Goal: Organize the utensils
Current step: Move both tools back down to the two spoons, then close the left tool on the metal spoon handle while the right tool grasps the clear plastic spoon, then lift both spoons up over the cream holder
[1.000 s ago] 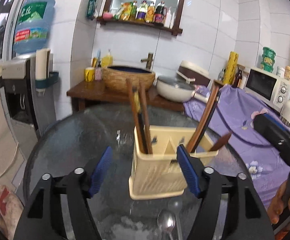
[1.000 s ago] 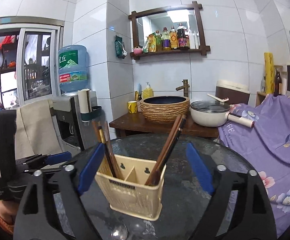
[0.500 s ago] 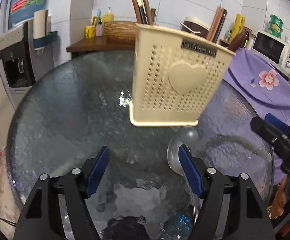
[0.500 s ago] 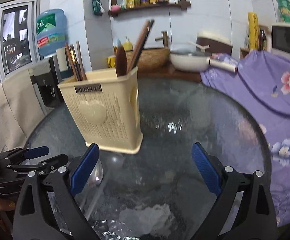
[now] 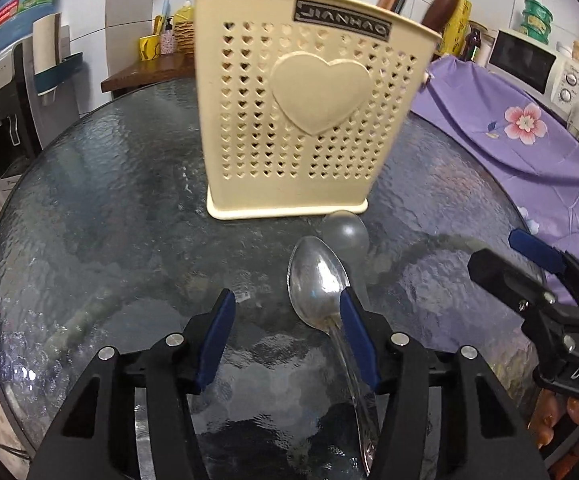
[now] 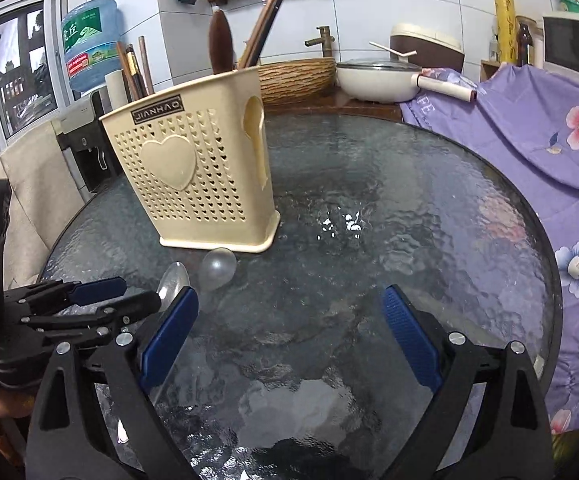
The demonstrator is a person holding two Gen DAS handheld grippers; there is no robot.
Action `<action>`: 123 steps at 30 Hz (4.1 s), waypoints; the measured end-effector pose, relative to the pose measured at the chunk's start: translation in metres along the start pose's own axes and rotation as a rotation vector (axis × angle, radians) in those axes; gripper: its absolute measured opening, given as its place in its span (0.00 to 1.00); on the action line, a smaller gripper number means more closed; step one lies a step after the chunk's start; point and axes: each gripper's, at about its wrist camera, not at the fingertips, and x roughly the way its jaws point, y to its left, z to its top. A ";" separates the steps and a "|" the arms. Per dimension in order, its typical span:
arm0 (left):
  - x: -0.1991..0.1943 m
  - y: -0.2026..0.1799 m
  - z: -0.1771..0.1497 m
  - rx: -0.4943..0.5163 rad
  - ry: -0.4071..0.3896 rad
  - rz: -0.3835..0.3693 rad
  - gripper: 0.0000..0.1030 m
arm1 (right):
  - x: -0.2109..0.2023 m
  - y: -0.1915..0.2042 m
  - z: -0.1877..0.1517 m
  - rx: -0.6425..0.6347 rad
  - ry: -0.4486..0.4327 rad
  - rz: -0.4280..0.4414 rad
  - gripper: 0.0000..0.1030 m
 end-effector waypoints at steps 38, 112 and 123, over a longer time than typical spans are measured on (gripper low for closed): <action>0.028 -0.038 0.019 0.105 0.071 0.077 0.37 | 0.006 -0.031 0.002 0.084 0.050 -0.007 0.89; -0.080 0.024 0.038 -0.026 -0.225 -0.024 0.36 | -0.028 0.068 0.050 -0.123 -0.039 0.110 0.35; -0.098 0.025 0.054 -0.015 -0.262 -0.075 0.36 | -0.050 0.070 0.066 -0.121 -0.073 0.167 0.35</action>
